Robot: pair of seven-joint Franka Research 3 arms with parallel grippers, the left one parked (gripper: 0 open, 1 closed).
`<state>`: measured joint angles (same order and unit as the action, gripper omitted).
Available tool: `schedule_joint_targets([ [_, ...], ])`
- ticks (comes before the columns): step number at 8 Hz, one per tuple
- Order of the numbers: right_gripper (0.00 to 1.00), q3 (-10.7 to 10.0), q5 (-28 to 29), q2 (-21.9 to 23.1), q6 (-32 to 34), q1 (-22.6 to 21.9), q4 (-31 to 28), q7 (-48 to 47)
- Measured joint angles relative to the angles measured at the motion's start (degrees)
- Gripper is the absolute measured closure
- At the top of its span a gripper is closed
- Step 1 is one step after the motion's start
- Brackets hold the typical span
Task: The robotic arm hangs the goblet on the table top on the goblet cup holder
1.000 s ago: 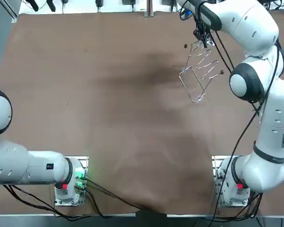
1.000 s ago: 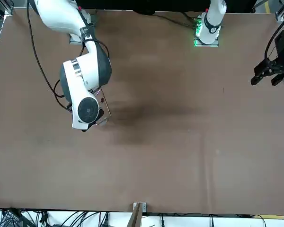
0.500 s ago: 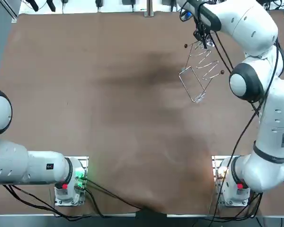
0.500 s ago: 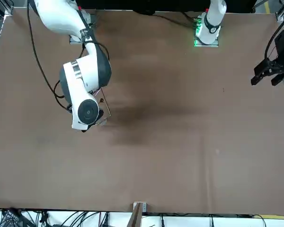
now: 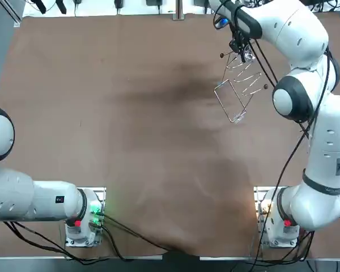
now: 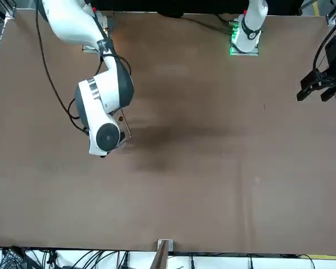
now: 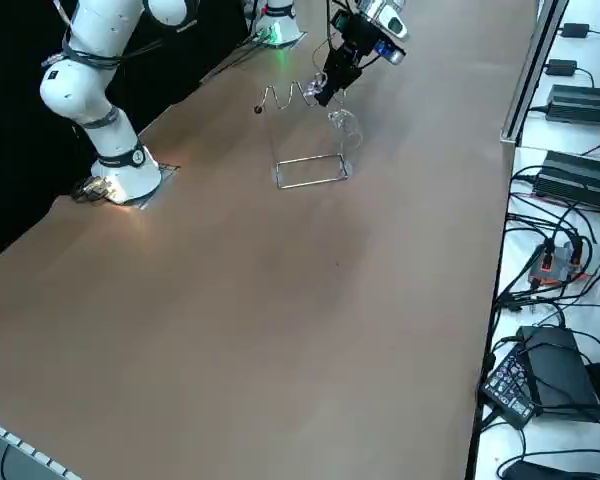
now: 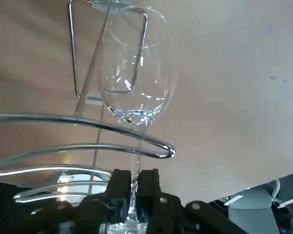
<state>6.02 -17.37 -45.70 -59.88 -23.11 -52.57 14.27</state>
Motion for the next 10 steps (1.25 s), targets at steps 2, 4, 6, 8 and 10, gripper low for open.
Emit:
schedule_joint_targets([
  [2, 0.9, 0.0, 0.4, 0.1, 0.2, 0.0, 0.0, 0.0],
  [4, 0.9, 0.0, 0.5, 0.3, 1.0, 0.0, 0.2, 0.0],
  [6, 0.9, 0.0, 0.7, 0.7, 1.2, 0.5, 0.8, 0.2],
  [8, 0.9, -0.1, 2.0, 1.3, 1.2, 1.2, 1.3, 0.4],
  [10, 0.9, -0.1, 4.0, 1.6, 1.2, 1.7, 1.4, 0.5],
])
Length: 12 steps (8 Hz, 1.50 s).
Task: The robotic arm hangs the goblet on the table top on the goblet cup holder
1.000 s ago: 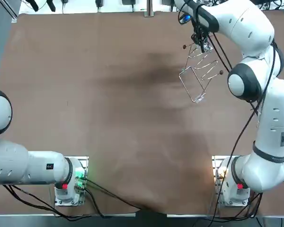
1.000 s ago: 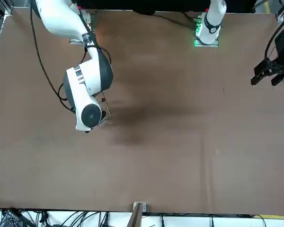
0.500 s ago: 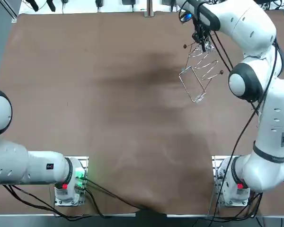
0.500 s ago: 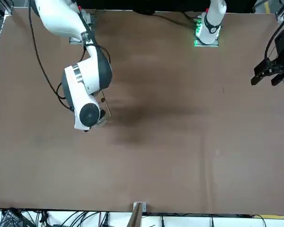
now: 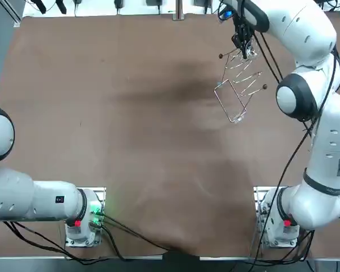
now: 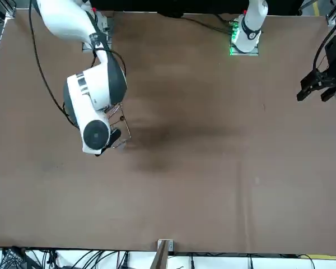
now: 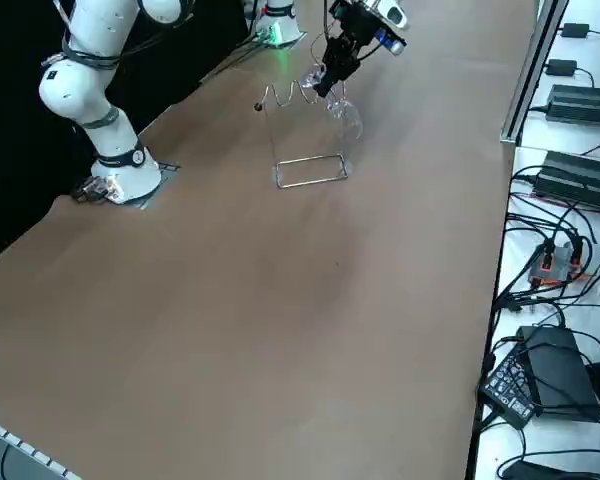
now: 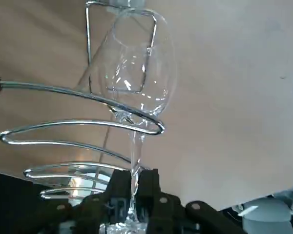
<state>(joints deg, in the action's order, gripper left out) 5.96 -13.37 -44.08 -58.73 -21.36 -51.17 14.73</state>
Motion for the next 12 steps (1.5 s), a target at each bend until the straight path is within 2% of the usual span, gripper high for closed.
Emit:
schedule_joint_targets([
  [5, 0.9, -0.2, 0.5, -0.1, 0.0, 0.1, -0.1, 0.1],
  [9, 0.9, -0.2, -2.9, -1.2, 1.8, 0.0, -0.3, 1.3],
  [12, 0.9, -0.2, -3.3, -1.6, 3.1, -0.4, -0.4, 0.7],
])
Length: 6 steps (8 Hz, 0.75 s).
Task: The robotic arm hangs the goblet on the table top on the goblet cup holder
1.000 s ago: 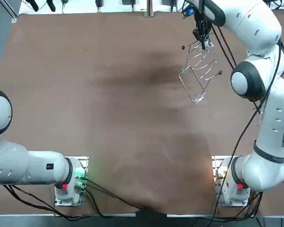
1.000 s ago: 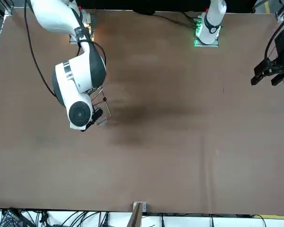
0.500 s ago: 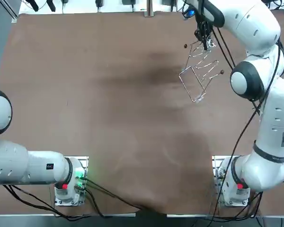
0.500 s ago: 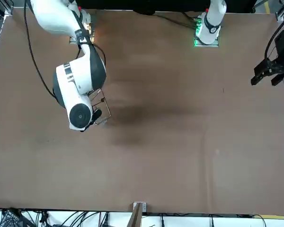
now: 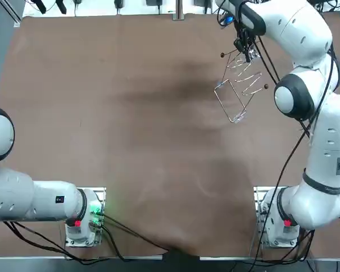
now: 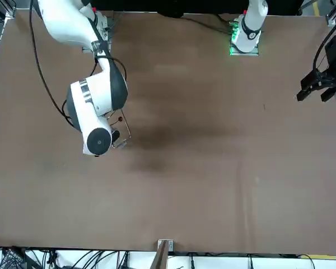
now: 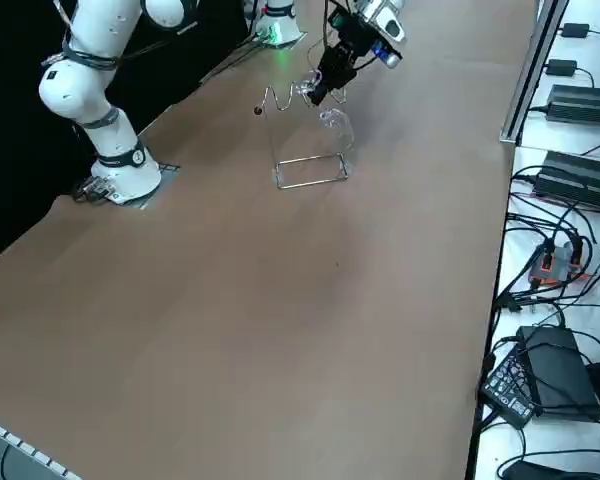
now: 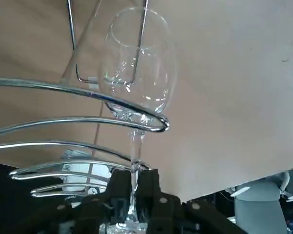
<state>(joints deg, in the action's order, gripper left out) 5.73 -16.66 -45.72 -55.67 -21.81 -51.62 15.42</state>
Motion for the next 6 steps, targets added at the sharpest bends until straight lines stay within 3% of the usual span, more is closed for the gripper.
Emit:
schedule_joint_targets([
  [6, 0.9, 0.2, 0.0, -0.1, 0.7, -1.5, 0.0, -2.5],
])
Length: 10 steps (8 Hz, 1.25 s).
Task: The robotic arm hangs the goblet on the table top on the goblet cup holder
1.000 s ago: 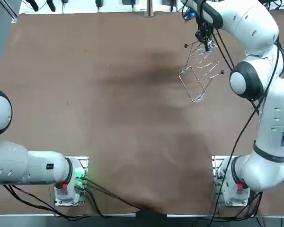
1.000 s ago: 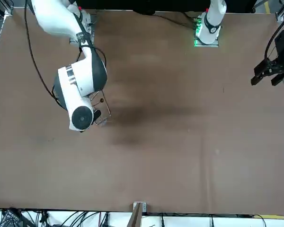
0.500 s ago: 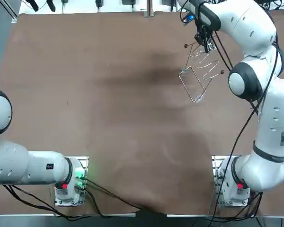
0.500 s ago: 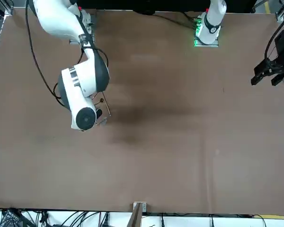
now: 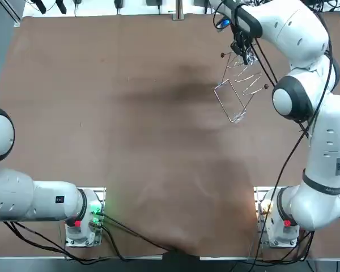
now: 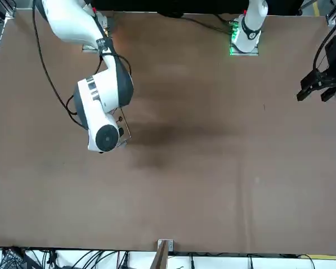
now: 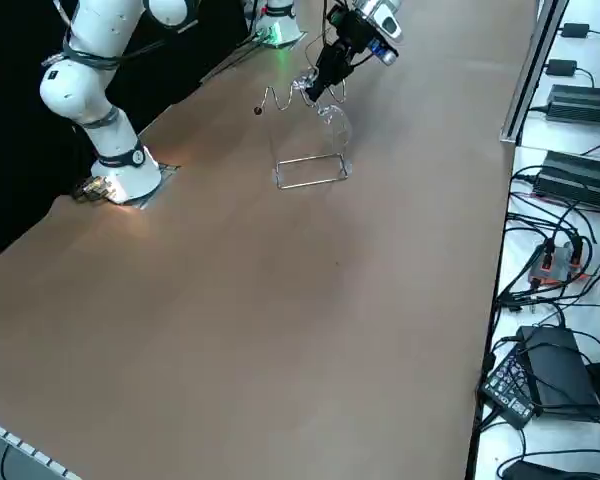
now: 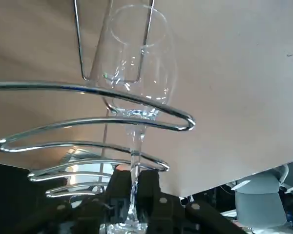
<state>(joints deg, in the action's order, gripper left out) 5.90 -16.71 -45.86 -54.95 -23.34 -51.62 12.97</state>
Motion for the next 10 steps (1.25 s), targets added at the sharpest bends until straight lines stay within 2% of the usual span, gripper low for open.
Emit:
schedule_joint_targets([
  [10, 0.9, 0.0, 2.4, -0.1, -1.5, -0.1, 0.0, -1.8],
])
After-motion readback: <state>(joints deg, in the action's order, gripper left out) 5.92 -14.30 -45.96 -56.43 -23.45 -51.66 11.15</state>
